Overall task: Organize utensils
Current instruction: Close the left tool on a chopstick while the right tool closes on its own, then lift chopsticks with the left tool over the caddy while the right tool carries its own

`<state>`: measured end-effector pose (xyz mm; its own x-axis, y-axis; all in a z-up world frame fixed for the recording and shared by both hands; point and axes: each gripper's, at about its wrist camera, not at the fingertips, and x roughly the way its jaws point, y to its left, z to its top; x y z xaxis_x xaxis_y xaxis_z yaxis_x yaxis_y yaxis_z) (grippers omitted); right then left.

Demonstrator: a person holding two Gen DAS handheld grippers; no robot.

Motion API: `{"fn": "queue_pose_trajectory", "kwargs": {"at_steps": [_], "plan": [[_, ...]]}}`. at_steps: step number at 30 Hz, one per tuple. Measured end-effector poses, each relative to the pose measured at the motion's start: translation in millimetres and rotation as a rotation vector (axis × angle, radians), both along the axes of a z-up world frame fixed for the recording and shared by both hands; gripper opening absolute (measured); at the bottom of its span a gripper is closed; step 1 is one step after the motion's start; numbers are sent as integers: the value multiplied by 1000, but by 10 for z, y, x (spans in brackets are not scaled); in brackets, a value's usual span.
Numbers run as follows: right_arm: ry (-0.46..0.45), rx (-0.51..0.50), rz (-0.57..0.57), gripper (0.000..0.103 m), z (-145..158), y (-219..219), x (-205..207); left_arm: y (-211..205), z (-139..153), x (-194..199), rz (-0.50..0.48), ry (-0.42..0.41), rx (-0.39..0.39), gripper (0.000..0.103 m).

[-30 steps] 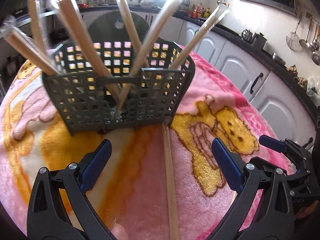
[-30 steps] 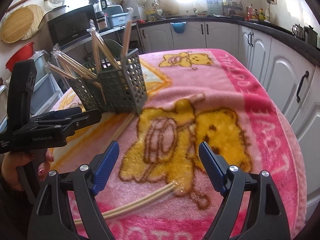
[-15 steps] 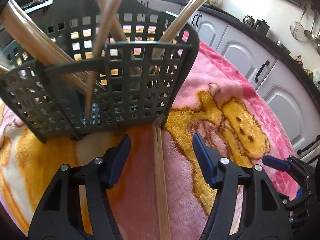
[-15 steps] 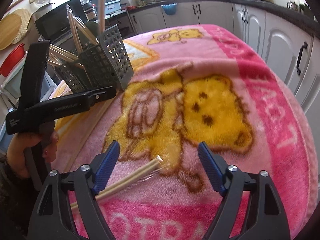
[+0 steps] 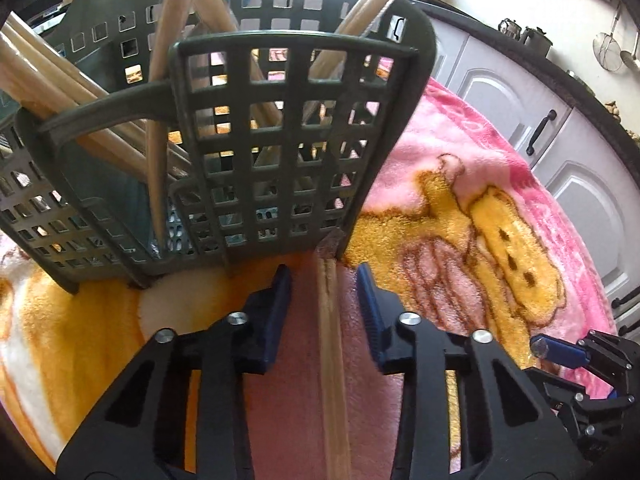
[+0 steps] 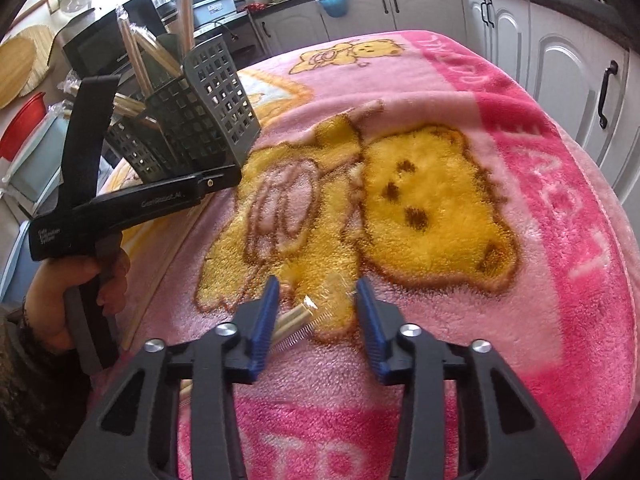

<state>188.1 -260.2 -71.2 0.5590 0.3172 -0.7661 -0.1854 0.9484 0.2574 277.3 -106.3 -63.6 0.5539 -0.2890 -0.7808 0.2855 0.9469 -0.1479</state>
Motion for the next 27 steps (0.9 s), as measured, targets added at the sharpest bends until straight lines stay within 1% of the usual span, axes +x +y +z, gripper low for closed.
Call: {"fn": "queue_pose_trajectory", "kwargs": {"at_steps": [1,3,6,8,9,11,14,17,22,27], "plan": [[0,0,6,27,-1,12,-2,11,-5,5,5,0,1,19],[1,0,17,19,-5,43,-4,56,-14,15,14,1,-7,14],[-5,1,30,14,4,93,-11,115,-28,26,15,8,-20,9],[-9,9,41,11,18,132,-10,155,-35,31,14,16,-34,8],[-9,18,48,4,28,146,-7,175,-38,33,14,21,-42,7],[-11,39,58,4,53,169,0,226,-40,42,13,32,-61,6],[-29,42,74,4,118,228,2,359,-21,49,19,48,-102,4],[-56,56,89,4,214,274,3,507,45,-2,30,37,-135,4],[-117,70,116,4,411,351,0,709,286,-154,47,-24,-179,3],[-175,70,151,4,634,472,-5,926,584,-346,61,-103,-219,3]]}}
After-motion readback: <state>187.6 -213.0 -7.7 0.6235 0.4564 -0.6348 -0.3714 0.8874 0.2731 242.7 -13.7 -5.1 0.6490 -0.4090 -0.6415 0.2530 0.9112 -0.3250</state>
